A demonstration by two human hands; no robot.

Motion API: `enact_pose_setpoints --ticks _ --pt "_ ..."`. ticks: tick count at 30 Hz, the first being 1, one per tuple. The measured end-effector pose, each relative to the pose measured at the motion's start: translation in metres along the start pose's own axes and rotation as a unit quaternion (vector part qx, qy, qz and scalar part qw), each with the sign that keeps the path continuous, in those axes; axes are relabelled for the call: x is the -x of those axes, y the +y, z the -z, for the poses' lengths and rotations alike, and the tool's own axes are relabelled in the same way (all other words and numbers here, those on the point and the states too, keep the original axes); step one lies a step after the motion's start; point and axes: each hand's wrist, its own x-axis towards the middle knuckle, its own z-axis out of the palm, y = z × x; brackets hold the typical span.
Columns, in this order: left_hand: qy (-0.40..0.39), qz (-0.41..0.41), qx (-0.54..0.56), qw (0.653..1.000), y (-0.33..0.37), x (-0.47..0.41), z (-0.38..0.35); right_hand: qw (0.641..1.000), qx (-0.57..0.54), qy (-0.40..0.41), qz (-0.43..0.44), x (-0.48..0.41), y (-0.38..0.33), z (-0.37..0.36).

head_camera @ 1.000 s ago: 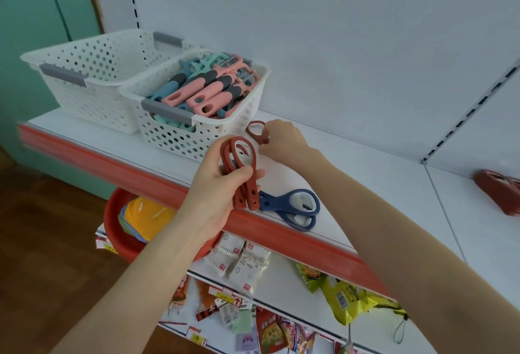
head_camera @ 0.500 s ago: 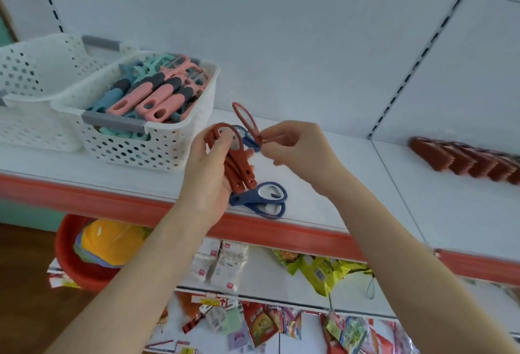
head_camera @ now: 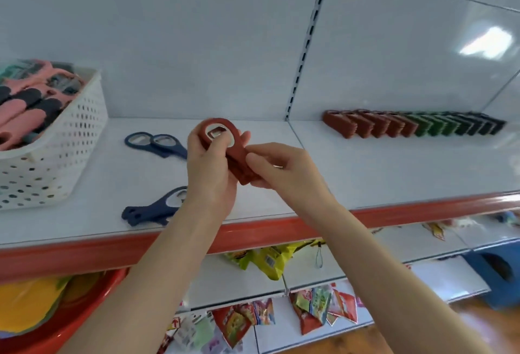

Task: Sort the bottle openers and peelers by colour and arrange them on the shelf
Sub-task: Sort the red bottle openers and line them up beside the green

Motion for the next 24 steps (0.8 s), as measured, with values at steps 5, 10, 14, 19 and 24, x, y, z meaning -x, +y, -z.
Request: enact_pose_setpoints --ticks 5,10,14,19,24 --pt "-0.027 0.001 0.049 0.998 -0.037 -0.005 -0.05 0.999 -0.045 -0.003 -0.02 -0.003 0.014 0.058" --pt "-0.045 -0.019 0.038 0.998 -0.089 -0.007 -0.109 0.995 -0.088 -0.01 -0.039 -0.01 0.032 0.138" --pt "-0.065 -0.046 -0.144 0.986 -0.122 -0.017 -0.128 0.998 -0.04 -0.031 -0.03 -0.017 0.049 0.195" --pt "-0.081 -0.155 -0.461 0.87 -0.143 -0.021 -0.135 0.993 0.108 -0.042 -0.006 -0.023 0.076 0.242" --pt "-0.126 -0.192 -0.602 0.765 -0.163 -0.022 -0.141 0.955 0.288 -0.027 0.068 -0.029 0.091 0.263"
